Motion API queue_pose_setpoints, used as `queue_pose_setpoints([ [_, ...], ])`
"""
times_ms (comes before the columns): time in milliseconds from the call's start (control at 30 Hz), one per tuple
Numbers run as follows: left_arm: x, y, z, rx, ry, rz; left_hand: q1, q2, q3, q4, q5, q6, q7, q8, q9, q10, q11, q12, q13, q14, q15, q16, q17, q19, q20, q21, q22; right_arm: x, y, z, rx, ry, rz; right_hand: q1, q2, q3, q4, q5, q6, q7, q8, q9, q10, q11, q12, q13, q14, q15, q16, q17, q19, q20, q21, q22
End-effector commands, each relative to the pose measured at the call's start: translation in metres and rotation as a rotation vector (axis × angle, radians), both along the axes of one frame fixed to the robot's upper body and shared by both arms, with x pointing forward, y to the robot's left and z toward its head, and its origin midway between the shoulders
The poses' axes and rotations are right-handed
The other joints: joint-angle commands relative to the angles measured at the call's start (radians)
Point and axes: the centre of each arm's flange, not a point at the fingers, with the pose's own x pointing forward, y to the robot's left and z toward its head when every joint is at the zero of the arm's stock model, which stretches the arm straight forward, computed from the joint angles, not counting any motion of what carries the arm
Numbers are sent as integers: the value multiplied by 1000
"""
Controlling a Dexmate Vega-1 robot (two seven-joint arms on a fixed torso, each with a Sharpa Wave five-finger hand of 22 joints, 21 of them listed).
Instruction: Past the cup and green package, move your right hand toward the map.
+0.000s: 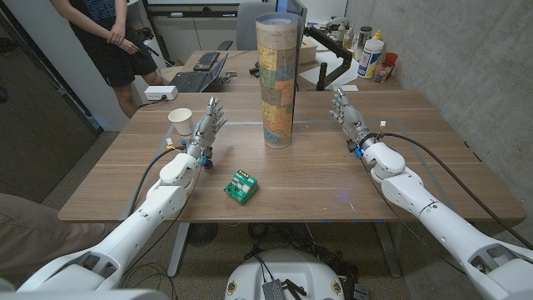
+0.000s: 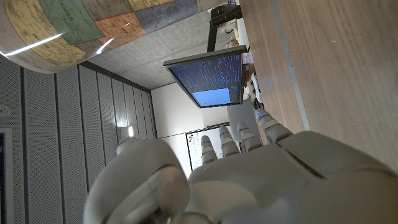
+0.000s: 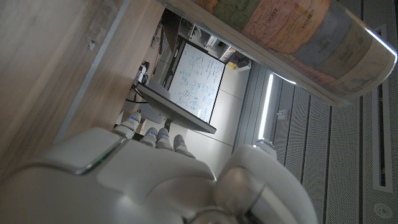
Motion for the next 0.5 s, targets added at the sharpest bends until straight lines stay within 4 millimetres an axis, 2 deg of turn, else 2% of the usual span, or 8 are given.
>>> queue_pose_setpoints([
  [33, 1, 2, 6, 8, -11, 4, -8, -4, -4, 1, 3, 3, -5, 4, 2, -1, 0, 6, 2, -7, -15, 2, 3, 0, -5, 2, 2, -5, 3, 2, -2, -26, 3, 15, 3, -3, -7, 5, -15, -3, 5, 3, -5, 2, 5, 3, -47, 4, 1, 4, -6, 1, -3, 1],
  [500, -1, 3, 5, 9, -9, 9, -7, -4, -1, 1, 5, 5, -5, 5, 2, -3, 0, 7, 2, -13, -15, 1, 3, -4, -11, 0, 2, -10, 8, 4, -23, -47, 29, 31, -1, -4, -18, 14, -36, 4, 1, 3, -33, 5, -2, 3, -65, 12, -2, 3, -14, 4, -4, 1],
])
